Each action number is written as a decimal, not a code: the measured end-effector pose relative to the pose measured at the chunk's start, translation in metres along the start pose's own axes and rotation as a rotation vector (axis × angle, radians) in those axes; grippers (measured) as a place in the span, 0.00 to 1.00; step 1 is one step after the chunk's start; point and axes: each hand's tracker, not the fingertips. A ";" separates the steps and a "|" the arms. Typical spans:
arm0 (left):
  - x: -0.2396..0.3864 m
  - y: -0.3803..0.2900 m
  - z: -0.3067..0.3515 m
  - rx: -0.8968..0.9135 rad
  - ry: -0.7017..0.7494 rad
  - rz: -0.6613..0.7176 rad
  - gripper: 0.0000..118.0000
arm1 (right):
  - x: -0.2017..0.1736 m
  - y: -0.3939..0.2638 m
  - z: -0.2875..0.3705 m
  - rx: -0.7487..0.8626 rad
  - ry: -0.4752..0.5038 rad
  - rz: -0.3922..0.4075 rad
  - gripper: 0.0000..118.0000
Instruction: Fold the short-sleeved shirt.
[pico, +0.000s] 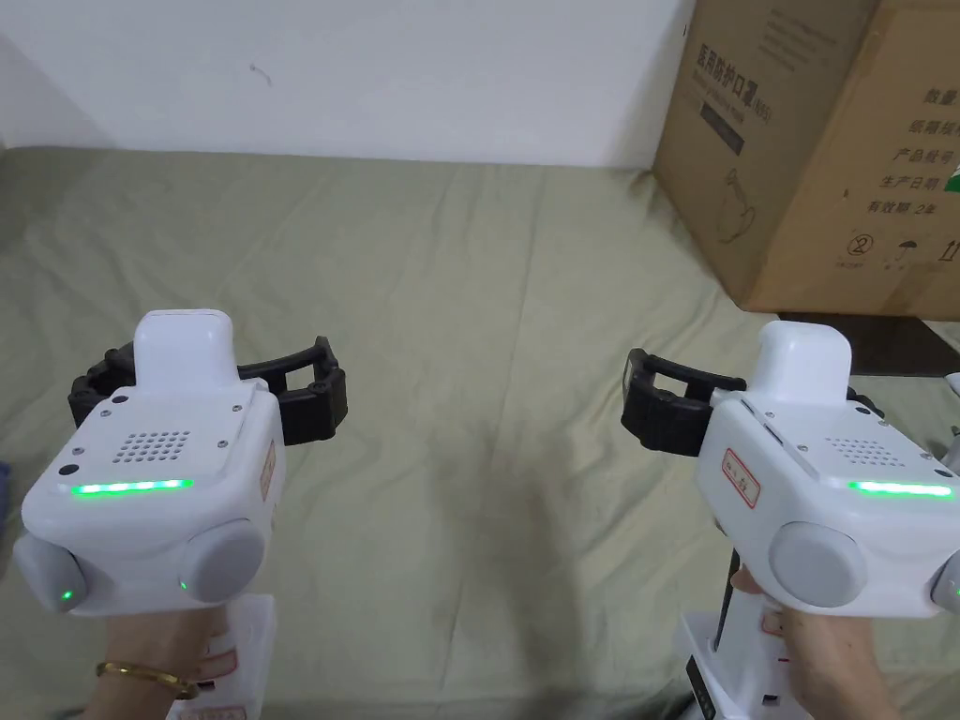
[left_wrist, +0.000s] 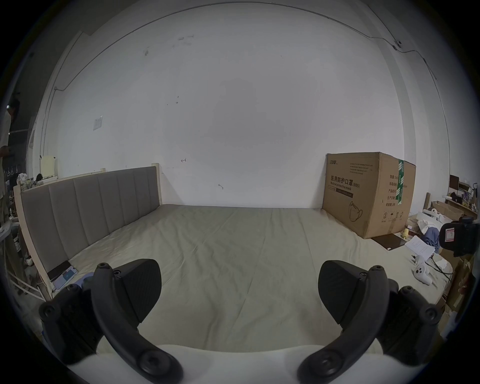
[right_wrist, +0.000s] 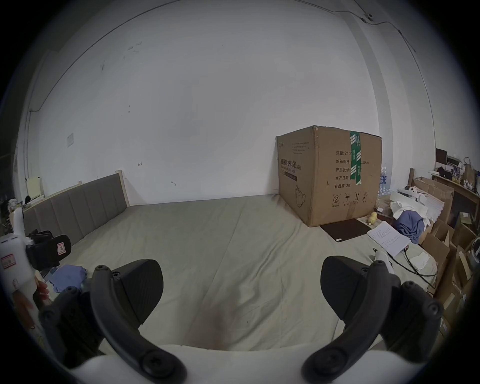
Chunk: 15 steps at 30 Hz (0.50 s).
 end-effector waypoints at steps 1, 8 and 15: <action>0.000 -0.001 0.000 0.000 0.002 -0.006 1.00 | 0.000 -0.001 0.000 0.000 0.000 0.004 1.00; 0.001 -0.002 0.000 -0.004 0.003 -0.021 1.00 | -0.002 -0.004 0.004 0.014 0.008 0.009 1.00; 0.002 -0.003 -0.002 -0.011 0.011 -0.028 1.00 | -0.004 -0.003 0.008 0.021 0.016 0.020 1.00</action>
